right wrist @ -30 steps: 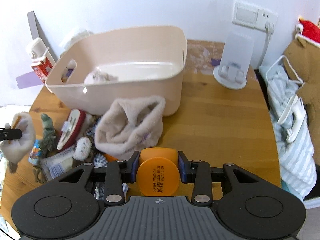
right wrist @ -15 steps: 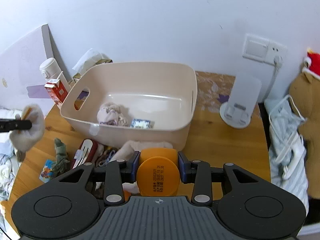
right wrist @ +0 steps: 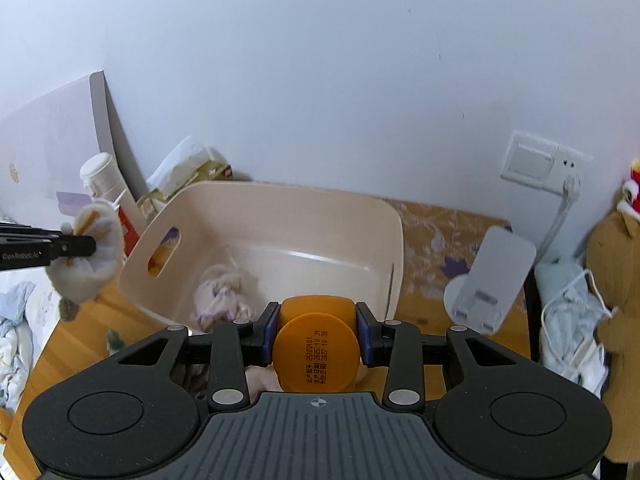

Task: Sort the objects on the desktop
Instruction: 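Carry the orange bottle and white plush toy over the basket, then open both tools to drop the items into the basket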

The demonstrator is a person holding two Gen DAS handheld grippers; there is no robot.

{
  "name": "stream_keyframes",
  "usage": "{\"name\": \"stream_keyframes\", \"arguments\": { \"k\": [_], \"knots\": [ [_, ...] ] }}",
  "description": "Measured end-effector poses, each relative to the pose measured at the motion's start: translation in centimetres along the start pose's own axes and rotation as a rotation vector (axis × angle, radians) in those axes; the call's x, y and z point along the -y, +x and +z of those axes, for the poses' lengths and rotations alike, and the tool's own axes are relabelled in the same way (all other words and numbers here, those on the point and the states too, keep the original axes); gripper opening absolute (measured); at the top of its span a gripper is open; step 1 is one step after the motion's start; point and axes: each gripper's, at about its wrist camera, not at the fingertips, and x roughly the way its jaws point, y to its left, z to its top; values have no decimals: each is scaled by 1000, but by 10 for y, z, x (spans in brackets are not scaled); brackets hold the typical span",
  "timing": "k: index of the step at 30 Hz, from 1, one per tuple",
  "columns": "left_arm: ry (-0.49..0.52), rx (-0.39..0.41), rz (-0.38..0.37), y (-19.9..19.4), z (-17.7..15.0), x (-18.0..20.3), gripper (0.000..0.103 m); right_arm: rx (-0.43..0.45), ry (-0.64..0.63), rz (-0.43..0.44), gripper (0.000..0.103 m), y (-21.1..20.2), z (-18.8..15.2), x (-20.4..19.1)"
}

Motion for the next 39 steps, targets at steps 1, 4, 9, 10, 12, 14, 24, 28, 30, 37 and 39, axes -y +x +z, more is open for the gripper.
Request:
{"name": "stream_keyframes", "arguments": {
  "k": [1, 4, 9, 10, 12, 14, 24, 28, 30, 37, 39],
  "knots": [
    [4, 0, -2, 4, 3, 3, 11, 4, -5, -9, 37, 3, 3, 0],
    [15, -2, -7, 17, 12, 10, 11, 2, -16, -22, 37, 13, 9, 0],
    [47, -25, -5, 43, 17, 23, 11, -23, -8, -27, 37, 37, 13, 2],
    [56, -29, -1, 47, 16, 25, 11, -30, -3, -28, 37, 41, 14, 2],
    [63, -48, 8, 57, 15, 29, 11, -45, 4, -27, 37, 51, 12, 4],
    [63, -69, 12, 68, 13, 31, 11, -58, 0, -29, 37, 58, 11, 4],
    [69, -172, 1, 108, 6, 45, 12, -123, -45, -51, 37, 94, 3, 0],
    [75, -192, -6, 116, 1, 49, 12, -160, -81, -62, 37, 106, -5, -5],
    [79, -206, -8, 120, -2, 50, 12, -181, -83, -64, 37, 112, -9, -6],
    [70, -227, 22, 123, -6, 50, 20, -229, -71, -60, 37, 121, -19, -9],
    [71, -226, 36, 121, -6, 49, 31, -221, -57, -66, 37, 120, -19, -8]
  ]
}}
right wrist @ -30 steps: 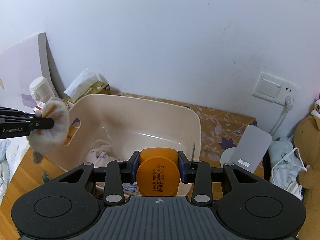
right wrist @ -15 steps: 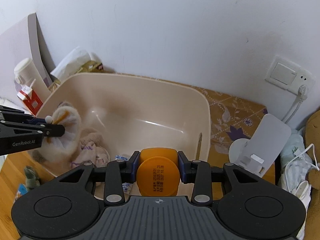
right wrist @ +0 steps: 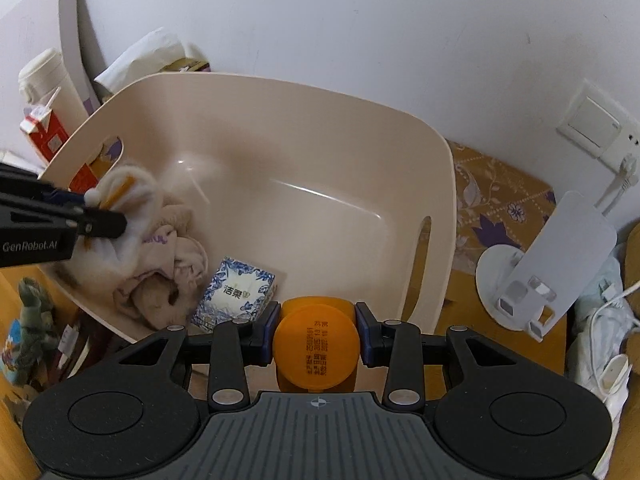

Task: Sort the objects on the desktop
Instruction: 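Open both tools to drop the items into the basket, then move both open tools back toward the remaining pile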

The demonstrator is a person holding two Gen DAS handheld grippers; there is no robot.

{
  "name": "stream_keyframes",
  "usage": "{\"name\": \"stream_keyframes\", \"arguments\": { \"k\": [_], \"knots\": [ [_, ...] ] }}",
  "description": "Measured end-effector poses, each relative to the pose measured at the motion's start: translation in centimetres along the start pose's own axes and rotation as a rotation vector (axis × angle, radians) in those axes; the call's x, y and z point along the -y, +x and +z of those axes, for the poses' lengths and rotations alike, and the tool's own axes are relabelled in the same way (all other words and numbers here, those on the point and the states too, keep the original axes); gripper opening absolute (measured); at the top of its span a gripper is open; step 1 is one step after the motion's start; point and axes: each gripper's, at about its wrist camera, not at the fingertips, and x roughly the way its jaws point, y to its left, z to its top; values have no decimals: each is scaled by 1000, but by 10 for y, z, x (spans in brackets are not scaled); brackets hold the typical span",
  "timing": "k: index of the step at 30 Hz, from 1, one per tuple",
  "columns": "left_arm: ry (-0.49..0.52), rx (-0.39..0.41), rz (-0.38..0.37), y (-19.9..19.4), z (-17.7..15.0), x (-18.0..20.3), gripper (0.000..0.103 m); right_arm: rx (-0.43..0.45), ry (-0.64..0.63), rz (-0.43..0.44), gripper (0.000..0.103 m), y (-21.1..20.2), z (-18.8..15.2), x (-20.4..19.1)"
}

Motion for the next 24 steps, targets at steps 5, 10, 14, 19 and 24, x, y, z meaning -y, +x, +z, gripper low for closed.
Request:
{"name": "stream_keyframes", "arguments": {
  "k": [5, 10, 14, 19, 24],
  "knots": [
    [-15, 5, 9, -8, -4, -6, 62, 51, 56, 18, 64, -12, -4, 3],
    [-57, 2, -6, -16, -7, -8, 67, 92, 36, -27, 88, -26, -7, -5],
    [-40, 32, 0, -30, -11, -7, 69, 115, 52, -31, 101, -40, -9, -10],
    [-51, 53, -13, -49, -19, -12, 69, 140, 113, -20, 103, -58, -19, -12],
    [-75, 78, -14, -70, -31, -23, 69, 151, 129, -37, 103, -70, -31, -21]
  ]
}}
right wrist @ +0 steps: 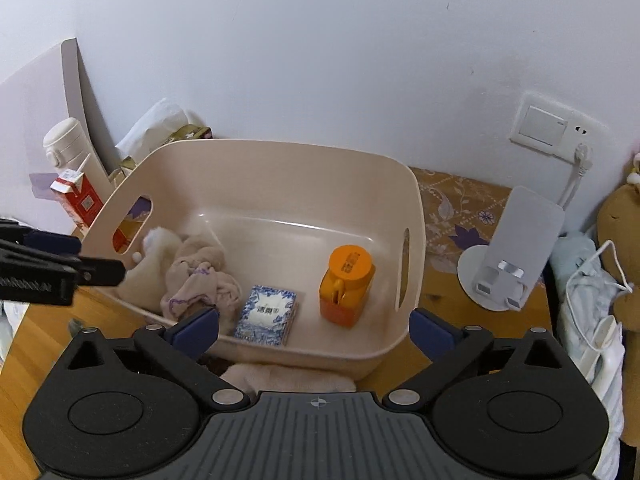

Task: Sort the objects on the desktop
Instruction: 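Move both open tools back toward the remaining pile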

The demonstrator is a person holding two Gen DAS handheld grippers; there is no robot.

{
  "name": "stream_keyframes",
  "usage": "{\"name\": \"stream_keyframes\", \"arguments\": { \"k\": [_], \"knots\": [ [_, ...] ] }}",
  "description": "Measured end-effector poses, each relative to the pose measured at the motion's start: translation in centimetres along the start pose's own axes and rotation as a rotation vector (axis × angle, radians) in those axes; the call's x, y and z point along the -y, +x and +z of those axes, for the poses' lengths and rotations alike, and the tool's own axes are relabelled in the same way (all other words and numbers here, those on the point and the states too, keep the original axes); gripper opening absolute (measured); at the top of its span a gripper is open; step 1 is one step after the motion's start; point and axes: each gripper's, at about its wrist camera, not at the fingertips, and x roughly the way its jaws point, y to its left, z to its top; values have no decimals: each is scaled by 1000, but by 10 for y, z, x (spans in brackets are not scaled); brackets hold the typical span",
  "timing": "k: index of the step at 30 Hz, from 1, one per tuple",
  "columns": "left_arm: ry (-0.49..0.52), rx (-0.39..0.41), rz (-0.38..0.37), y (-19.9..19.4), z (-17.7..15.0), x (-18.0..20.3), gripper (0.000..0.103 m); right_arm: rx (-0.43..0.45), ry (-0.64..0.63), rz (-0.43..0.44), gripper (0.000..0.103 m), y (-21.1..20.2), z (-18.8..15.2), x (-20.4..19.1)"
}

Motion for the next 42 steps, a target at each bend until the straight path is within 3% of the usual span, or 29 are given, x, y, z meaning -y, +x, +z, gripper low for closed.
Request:
{"name": "stream_keyframes", "arguments": {
  "k": [10, 20, 33, 42],
  "knots": [
    [-87, -9, 36, -28, -33, -26, 69, 2, 2, -27, 103, -24, -31, -18],
    [-96, -55, 64, -37, -74, -47, 69, -34, -5, -32, 103, -34, -70, -41],
    [-139, -172, 100, -24, -125, -67, 69, -112, -62, -75, 103, -32, -106, -61],
    [-182, -230, 99, -9, -140, -70, 69, -177, -77, -66, 103, -23, -127, -72]
  ]
}}
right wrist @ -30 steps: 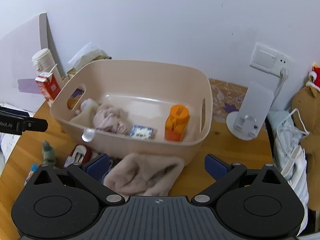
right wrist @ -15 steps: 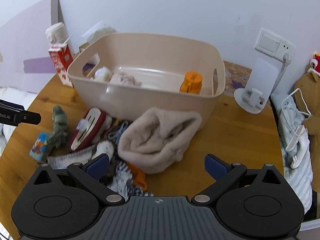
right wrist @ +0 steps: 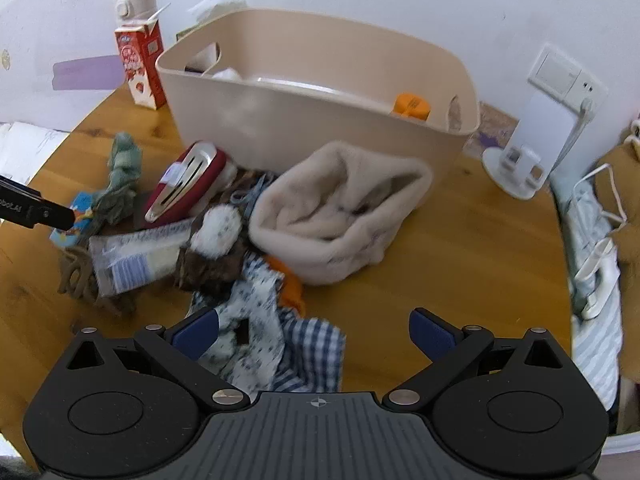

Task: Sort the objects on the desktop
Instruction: 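Move both open tools back toward the remaining pile, then grasp blue cartoon tissue pack with left tool while right tool grasps checkered cloth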

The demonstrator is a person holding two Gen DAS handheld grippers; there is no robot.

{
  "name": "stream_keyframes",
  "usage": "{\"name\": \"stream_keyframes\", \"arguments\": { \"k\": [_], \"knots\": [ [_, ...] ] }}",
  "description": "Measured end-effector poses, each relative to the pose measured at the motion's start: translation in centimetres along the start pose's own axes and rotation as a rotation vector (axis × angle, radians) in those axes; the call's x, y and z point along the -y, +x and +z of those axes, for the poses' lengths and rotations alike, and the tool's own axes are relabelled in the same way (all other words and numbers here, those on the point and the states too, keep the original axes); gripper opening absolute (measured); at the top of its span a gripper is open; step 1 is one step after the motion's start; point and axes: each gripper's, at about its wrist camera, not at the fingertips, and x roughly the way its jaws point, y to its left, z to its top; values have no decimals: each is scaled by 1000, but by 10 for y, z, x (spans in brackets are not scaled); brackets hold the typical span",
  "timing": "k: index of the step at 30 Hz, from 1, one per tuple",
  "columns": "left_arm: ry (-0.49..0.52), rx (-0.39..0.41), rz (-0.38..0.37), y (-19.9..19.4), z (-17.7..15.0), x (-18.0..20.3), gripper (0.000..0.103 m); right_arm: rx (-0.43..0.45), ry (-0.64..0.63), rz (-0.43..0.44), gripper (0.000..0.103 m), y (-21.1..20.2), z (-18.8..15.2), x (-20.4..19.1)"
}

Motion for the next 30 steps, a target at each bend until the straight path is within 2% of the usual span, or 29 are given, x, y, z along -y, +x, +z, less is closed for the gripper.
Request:
{"name": "stream_keyframes", "arguments": {
  "k": [9, 18, 29, 30],
  "knots": [
    [-3, -60, 13, 18, -6, 1, 69, -71, 37, 31, 103, 15, -11, -8],
    [-58, -113, 14, 35, -4, -5, 71, -101, 57, 45, 103, 29, -9, -16],
    [-71, -108, 0, 44, -1, -8, 71, -110, 66, 70, 103, 44, -5, -23],
    [-73, -106, -3, 44, -1, -9, 70, -102, 65, 70, 99, 44, -5, -23]
  ]
}}
